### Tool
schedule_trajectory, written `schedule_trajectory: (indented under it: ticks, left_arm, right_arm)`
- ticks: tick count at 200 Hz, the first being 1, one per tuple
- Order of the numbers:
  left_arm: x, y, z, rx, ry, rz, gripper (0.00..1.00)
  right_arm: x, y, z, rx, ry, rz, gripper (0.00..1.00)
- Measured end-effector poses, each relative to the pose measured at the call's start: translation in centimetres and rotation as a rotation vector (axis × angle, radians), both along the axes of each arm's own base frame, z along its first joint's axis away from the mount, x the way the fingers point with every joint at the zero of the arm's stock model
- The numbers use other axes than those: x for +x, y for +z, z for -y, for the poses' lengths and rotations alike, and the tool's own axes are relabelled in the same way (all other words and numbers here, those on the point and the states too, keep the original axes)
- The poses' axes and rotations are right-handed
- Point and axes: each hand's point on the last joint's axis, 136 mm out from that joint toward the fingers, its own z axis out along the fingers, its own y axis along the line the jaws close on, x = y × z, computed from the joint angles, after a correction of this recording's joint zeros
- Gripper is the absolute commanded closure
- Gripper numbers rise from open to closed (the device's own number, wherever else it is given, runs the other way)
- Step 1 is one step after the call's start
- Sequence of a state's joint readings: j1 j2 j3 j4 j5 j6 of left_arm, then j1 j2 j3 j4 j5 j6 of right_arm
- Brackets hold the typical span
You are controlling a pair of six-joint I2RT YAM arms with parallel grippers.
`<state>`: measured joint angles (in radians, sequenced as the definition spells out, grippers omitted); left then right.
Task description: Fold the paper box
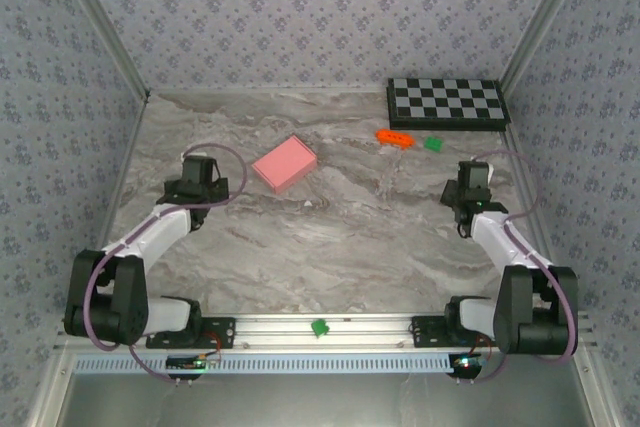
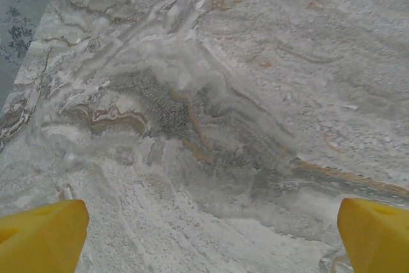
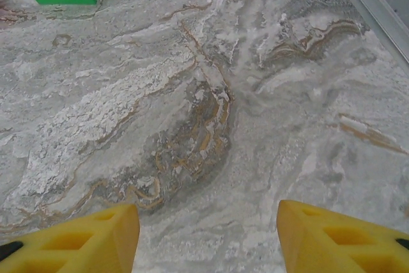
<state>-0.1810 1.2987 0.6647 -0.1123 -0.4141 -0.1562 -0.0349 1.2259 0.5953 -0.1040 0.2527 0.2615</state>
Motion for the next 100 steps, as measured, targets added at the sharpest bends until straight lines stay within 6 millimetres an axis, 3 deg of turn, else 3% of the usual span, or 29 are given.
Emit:
schedule_trajectory:
  ticks: [30,100]
  left_arm:
    - [0.3,-1.0,-0.7,0.000,-0.014,0.021,0.00]
    - [1.6,-2.1,-0.3,-0.135,-0.131,0.124,0.00]
  right_arm:
    - [0.7,-0.4,-0.4,0.005,0.071,0.046,0.37]
    - [3.8,1.0,-2.2,0.030,0.250,0.225,0.36]
